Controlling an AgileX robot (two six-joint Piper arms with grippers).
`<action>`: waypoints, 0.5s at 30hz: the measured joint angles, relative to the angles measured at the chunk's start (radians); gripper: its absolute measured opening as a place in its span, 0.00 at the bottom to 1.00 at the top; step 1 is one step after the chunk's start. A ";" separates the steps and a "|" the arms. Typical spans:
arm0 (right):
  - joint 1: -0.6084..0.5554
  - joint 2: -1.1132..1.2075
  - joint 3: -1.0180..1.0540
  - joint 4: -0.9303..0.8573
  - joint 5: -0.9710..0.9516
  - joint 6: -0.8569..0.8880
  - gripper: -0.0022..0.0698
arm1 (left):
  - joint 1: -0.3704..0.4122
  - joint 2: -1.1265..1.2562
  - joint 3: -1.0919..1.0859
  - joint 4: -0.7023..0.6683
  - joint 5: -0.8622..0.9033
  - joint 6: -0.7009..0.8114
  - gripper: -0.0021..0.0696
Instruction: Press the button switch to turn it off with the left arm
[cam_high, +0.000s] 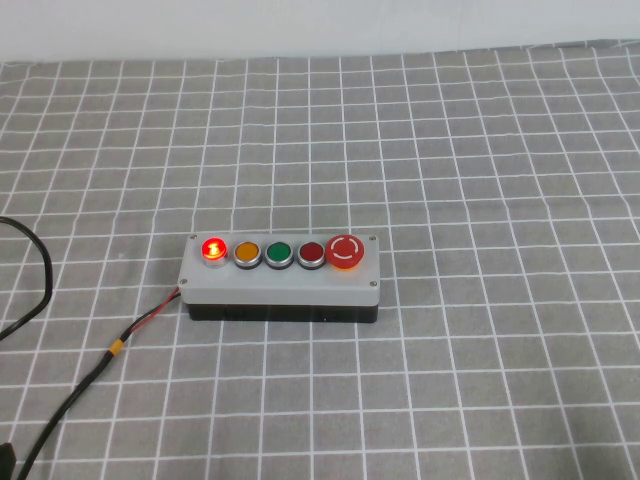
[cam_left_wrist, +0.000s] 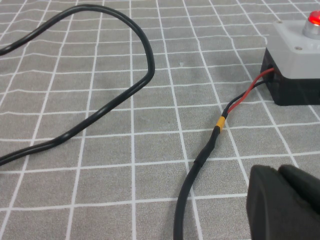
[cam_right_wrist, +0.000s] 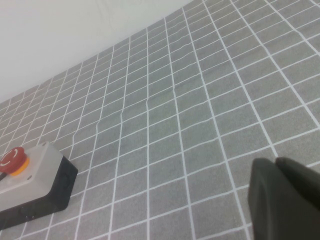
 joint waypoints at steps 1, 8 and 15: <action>0.000 0.000 0.000 0.000 0.000 0.000 0.01 | 0.000 0.000 0.000 0.000 0.000 0.000 0.02; 0.000 0.000 0.000 0.000 0.000 0.000 0.01 | 0.000 0.000 0.000 0.000 0.000 0.000 0.02; 0.000 0.000 0.000 0.000 0.000 0.000 0.01 | 0.000 0.000 0.002 -0.006 -0.033 -0.002 0.02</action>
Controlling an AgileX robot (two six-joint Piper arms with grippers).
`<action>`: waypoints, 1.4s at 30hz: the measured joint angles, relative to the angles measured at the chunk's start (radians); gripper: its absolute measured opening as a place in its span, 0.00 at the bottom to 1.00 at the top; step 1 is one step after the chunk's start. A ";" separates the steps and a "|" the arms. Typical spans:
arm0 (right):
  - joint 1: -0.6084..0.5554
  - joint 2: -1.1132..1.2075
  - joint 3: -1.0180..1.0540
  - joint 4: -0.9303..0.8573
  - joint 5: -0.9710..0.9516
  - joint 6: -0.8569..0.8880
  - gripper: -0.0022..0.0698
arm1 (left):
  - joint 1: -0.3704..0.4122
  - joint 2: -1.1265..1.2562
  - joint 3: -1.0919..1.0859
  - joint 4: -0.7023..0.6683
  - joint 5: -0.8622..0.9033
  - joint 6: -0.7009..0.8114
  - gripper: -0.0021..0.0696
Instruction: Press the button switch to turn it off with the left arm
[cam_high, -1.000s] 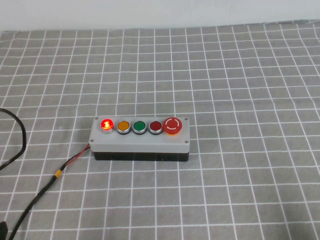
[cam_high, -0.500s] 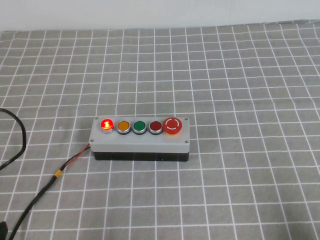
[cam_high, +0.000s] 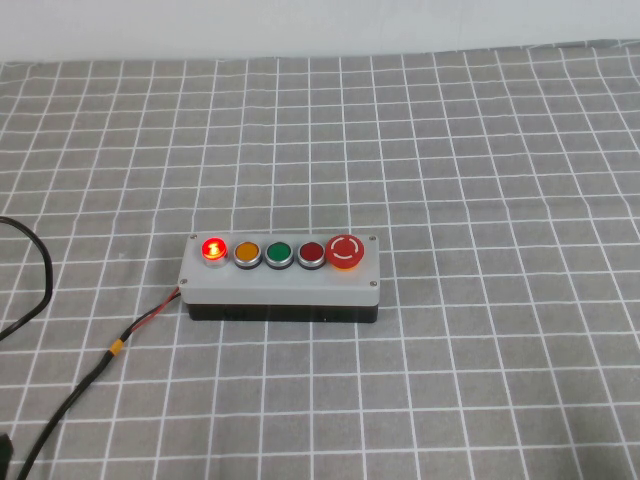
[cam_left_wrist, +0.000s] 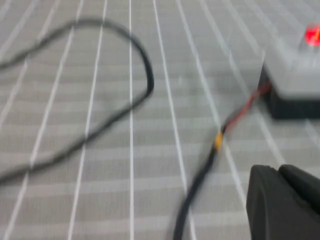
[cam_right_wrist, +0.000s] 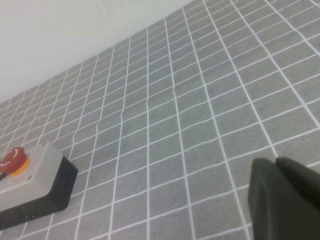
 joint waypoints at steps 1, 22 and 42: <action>0.000 0.000 0.000 0.000 0.000 0.000 0.01 | 0.000 0.000 0.000 -0.002 -0.031 0.000 0.02; 0.000 0.000 0.000 0.000 0.000 0.000 0.01 | 0.000 0.000 0.000 -0.106 -0.768 -0.180 0.02; 0.000 0.000 0.000 0.000 0.000 0.000 0.01 | 0.000 0.156 -0.586 0.061 -0.161 -0.418 0.02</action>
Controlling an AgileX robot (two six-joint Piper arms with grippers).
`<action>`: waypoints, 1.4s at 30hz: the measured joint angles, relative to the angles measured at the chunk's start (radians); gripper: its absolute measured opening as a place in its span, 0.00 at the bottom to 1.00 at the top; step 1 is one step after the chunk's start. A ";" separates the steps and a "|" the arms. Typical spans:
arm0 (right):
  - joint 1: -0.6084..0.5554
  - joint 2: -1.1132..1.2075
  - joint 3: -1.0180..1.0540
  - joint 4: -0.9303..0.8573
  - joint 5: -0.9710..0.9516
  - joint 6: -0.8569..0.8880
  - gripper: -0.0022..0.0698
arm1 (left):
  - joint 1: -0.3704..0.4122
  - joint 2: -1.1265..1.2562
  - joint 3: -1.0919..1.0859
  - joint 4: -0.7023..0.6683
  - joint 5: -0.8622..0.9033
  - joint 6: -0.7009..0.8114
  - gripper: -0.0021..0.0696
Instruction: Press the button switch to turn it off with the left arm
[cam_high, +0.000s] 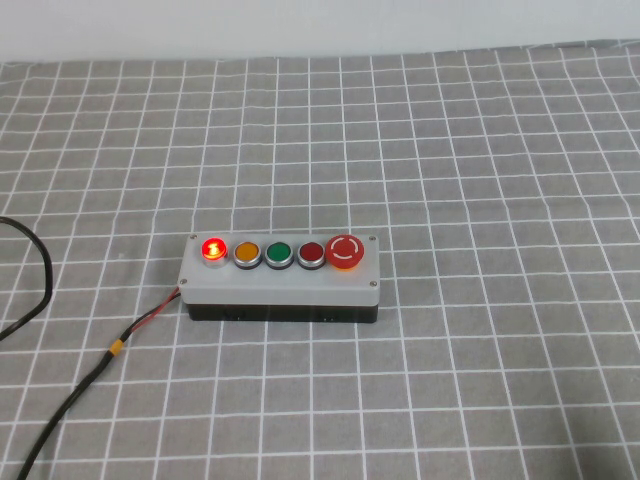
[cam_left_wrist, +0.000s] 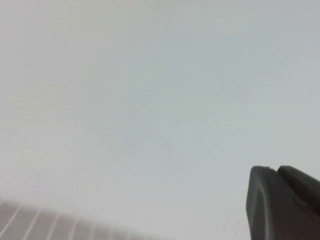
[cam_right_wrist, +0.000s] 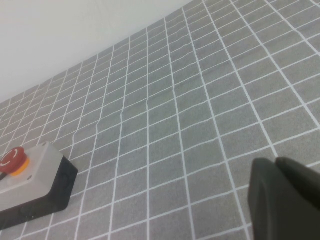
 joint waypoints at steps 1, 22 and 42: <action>0.000 0.000 0.000 0.000 0.000 0.000 0.01 | 0.000 0.039 -0.038 -0.003 0.046 0.025 0.02; 0.000 0.000 0.000 0.000 0.000 0.000 0.01 | 0.000 0.802 -0.417 -0.453 0.487 0.574 0.02; 0.000 0.000 0.000 0.000 0.000 0.000 0.01 | -0.061 1.337 -0.702 -0.390 0.822 0.647 0.02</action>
